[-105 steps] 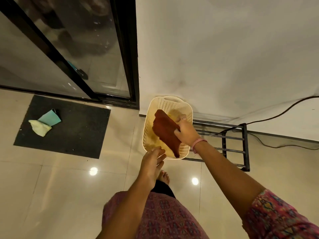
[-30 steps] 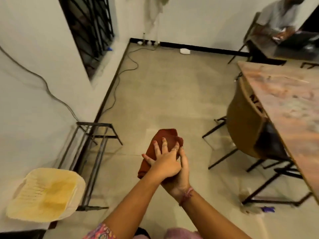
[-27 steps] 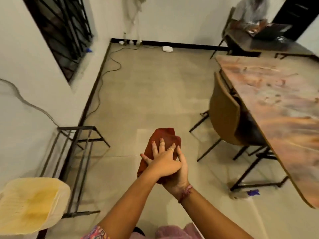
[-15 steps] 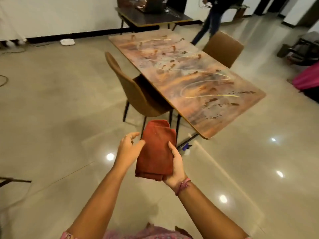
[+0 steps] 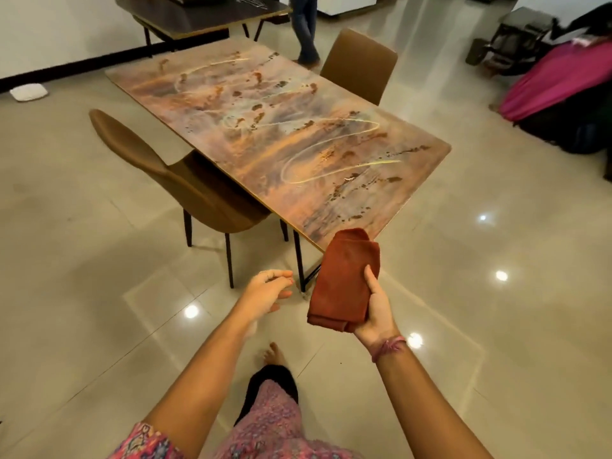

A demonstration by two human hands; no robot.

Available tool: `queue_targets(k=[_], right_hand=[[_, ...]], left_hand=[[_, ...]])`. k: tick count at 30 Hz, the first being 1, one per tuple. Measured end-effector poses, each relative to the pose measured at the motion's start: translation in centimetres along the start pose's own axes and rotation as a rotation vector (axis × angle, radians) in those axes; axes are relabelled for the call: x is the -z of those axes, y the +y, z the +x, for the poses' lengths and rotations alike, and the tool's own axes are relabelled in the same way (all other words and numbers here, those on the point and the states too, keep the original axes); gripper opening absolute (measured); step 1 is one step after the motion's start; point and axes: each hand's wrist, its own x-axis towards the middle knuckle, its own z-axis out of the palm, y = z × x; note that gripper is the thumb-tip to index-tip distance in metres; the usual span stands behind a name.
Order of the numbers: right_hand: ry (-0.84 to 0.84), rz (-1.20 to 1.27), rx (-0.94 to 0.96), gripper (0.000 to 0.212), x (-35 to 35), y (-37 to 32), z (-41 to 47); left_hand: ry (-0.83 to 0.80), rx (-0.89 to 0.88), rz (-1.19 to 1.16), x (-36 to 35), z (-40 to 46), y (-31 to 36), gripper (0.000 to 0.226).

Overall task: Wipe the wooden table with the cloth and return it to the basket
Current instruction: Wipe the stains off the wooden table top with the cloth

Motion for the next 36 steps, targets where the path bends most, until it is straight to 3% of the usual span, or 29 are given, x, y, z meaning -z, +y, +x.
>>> queue_targets(k=[4, 9, 11, 14, 18, 22, 25, 27, 29, 34, 36], right_hand=[[0.143, -0.149, 0.121, 0.041, -0.6, -4.5, 3.7], [0.399, -0.569, 0.351, 0.033, -3.4, -11.5, 10.2], [0.494, -0.848, 0.478, 0.031, -4.5, -13.8, 13.2], [0.507, -1.356, 0.613, 0.019, -4.7, -15.4, 17.4], [0.345, -1.783, 0.413, 0.049, -3.8, -13.1, 21.5], [0.113, -1.887, 0.503, 0.058, -2.8, -9.0, 20.3], [-0.173, -2.000, 0.519, 0.058, -0.7, -7.9, 17.7], [-0.277, -2.066, 0.492, 0.060, 0.7, -9.5, 17.0], [-0.266, -2.060, 0.473, 0.064, 1.2, -12.2, 17.8], [0.111, -1.835, 0.461, 0.056, -3.6, -15.0, 24.6], [0.045, -1.852, 0.457, 0.059, -4.6, -12.4, 25.0]], left_hand=[[-0.023, 0.077, -0.132, -1.0, 4.7, 1.9, 0.013], [-0.007, 0.225, -0.323, -2.1, 10.3, 4.1, 0.017], [-0.024, 0.263, -0.373, -2.5, 12.4, 4.8, 0.017], [-0.022, 0.317, -0.400, -2.7, 15.1, 5.3, 0.016], [0.012, 0.387, -0.438, -2.8, 18.3, 5.1, 0.016], [0.062, 0.432, -0.591, -2.9, 20.7, 4.4, 0.019], [0.033, 0.460, -0.756, -3.6, 21.9, 4.6, 0.043], [0.033, 0.471, -0.805, -4.2, 22.6, 5.0, 0.051], [0.043, 0.485, -0.823, -4.5, 22.8, 5.3, 0.052], [0.066, 0.508, -0.874, -4.2, 23.0, 4.8, 0.053], [0.080, 0.517, -0.904, -4.1, 23.1, 4.1, 0.052]])
